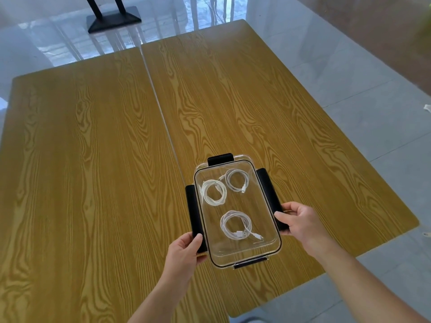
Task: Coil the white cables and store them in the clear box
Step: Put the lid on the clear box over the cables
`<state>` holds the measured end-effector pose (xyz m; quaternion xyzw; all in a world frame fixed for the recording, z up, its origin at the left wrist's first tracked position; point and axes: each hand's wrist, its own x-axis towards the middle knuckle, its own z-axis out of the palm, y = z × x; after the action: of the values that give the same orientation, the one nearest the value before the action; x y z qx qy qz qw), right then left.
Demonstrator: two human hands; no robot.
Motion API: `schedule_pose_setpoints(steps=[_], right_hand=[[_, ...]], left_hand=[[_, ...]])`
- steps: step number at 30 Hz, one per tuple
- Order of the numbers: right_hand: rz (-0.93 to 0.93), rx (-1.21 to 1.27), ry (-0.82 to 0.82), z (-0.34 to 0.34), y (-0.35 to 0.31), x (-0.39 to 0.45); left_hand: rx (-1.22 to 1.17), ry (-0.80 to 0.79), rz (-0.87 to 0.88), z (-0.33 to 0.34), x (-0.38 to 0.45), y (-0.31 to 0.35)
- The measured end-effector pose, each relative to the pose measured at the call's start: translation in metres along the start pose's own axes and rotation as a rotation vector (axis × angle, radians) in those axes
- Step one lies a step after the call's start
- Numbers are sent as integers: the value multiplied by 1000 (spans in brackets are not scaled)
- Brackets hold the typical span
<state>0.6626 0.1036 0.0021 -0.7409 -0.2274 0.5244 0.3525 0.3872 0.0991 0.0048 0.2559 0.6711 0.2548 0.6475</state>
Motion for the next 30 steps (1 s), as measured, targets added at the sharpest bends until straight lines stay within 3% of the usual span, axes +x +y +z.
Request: schedule_pose_setpoints(steps=[30], right_hand=[[-45, 52, 3, 4, 1, 14]], left_hand=[[-67, 37, -19, 3, 25, 8]])
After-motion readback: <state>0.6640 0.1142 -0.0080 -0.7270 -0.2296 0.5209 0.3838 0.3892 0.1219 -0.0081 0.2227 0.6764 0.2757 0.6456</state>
